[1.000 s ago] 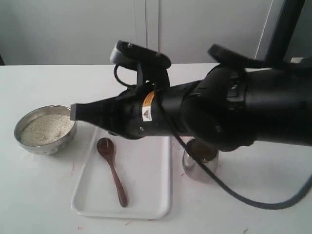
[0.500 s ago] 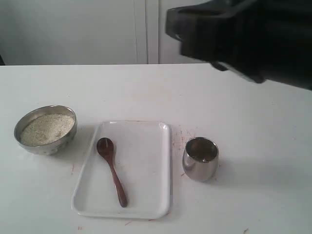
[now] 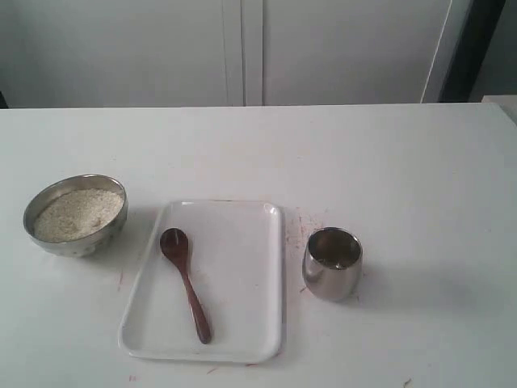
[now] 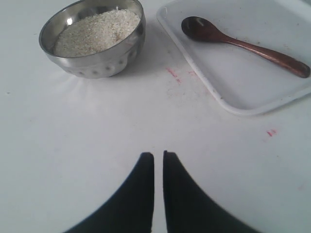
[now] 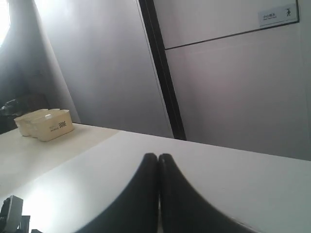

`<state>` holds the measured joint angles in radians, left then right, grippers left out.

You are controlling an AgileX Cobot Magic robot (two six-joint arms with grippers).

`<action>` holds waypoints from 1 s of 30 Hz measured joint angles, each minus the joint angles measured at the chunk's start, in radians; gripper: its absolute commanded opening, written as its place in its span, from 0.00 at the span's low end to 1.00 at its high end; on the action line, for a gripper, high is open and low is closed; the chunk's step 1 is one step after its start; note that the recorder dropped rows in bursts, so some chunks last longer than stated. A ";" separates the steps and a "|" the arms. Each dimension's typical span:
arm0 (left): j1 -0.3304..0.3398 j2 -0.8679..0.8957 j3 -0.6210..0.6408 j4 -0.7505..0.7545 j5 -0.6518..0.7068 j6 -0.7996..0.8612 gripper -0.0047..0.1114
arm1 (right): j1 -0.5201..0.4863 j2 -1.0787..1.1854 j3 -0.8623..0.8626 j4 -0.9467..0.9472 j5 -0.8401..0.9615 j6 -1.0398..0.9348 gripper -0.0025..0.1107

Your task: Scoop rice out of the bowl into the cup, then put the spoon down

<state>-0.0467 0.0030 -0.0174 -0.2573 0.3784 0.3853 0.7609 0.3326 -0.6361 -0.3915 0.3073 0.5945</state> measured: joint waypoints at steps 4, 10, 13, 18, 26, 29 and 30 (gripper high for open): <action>0.000 0.000 0.000 0.000 0.000 0.000 0.16 | 0.000 -0.081 0.020 -0.003 0.044 -0.004 0.02; 0.000 0.000 0.000 0.000 0.000 0.000 0.16 | 0.000 -0.203 0.050 -0.006 0.105 -0.034 0.02; 0.000 0.000 0.000 0.000 0.000 0.000 0.16 | 0.000 -0.265 0.050 -0.006 0.144 -0.042 0.02; 0.000 0.000 0.000 0.000 0.000 0.000 0.16 | 0.000 -0.327 0.050 -0.006 0.188 -0.060 0.02; 0.000 0.000 0.000 0.000 0.000 0.000 0.16 | 0.000 -0.329 0.070 0.017 0.257 -0.090 0.02; 0.000 0.000 0.000 0.000 0.000 0.000 0.16 | 0.000 -0.329 0.081 0.021 0.240 -0.090 0.02; 0.000 0.000 0.000 0.000 0.000 0.000 0.16 | 0.000 -0.329 0.090 0.020 0.226 -0.090 0.02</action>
<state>-0.0467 0.0030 -0.0174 -0.2573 0.3784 0.3853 0.7609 0.0039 -0.5459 -0.3710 0.5336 0.5044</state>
